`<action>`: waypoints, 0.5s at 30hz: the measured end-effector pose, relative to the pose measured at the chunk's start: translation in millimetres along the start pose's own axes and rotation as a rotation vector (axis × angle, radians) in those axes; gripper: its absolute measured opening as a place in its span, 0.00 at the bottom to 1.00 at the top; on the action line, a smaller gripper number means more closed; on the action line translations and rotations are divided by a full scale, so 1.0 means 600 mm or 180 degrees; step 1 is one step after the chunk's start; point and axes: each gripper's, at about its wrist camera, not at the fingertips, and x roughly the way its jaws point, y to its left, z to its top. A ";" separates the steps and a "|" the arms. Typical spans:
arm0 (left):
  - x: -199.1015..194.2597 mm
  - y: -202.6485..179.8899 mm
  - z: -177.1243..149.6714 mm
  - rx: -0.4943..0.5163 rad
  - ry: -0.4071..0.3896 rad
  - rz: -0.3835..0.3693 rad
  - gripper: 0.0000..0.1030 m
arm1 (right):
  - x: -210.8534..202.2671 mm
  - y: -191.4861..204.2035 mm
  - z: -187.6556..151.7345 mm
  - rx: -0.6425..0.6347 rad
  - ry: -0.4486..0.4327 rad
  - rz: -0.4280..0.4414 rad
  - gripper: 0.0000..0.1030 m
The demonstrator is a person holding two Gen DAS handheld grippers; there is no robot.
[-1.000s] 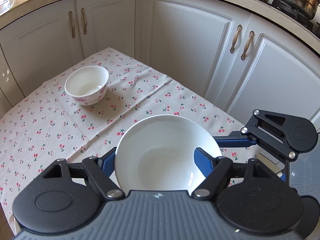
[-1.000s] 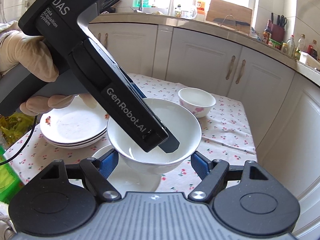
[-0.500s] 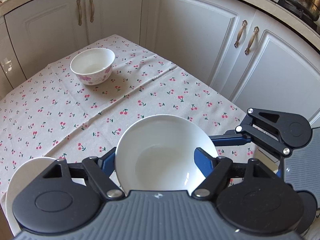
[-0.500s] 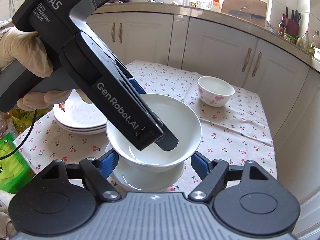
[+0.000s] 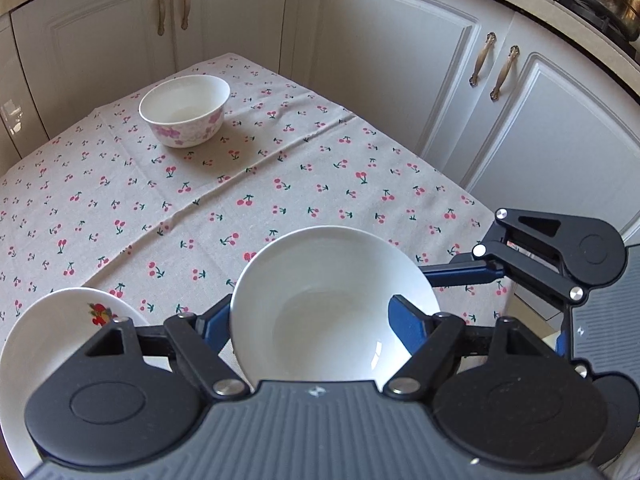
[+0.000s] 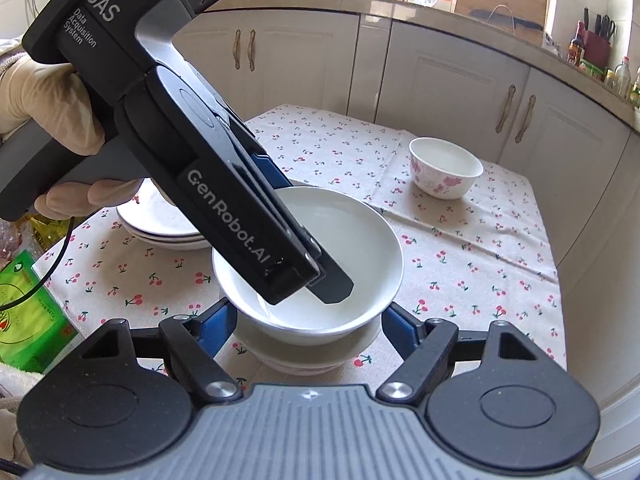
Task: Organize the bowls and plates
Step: 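Lower the held bowl into the first bowl and open the left tool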
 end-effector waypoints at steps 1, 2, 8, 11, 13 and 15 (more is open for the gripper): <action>0.001 0.000 -0.001 0.0005 0.0006 0.0005 0.77 | 0.000 0.001 -0.001 -0.0011 0.0001 -0.0003 0.81; 0.002 0.000 -0.003 0.0002 0.0014 0.0008 0.77 | 0.000 0.002 -0.001 -0.0024 0.0001 -0.0006 0.81; 0.007 0.004 -0.006 -0.0015 0.0025 -0.0015 0.77 | 0.000 0.004 -0.001 -0.0040 0.0017 -0.0006 0.81; 0.010 0.005 -0.007 -0.0014 0.0037 -0.0028 0.77 | 0.002 0.004 -0.002 -0.0040 0.0040 -0.0006 0.81; 0.012 0.005 -0.007 -0.0011 0.0043 -0.0039 0.77 | 0.004 0.004 -0.004 -0.0034 0.0061 -0.0009 0.81; 0.014 0.003 -0.008 0.0008 0.0044 -0.0033 0.77 | 0.005 0.003 -0.005 -0.0033 0.0074 -0.0012 0.81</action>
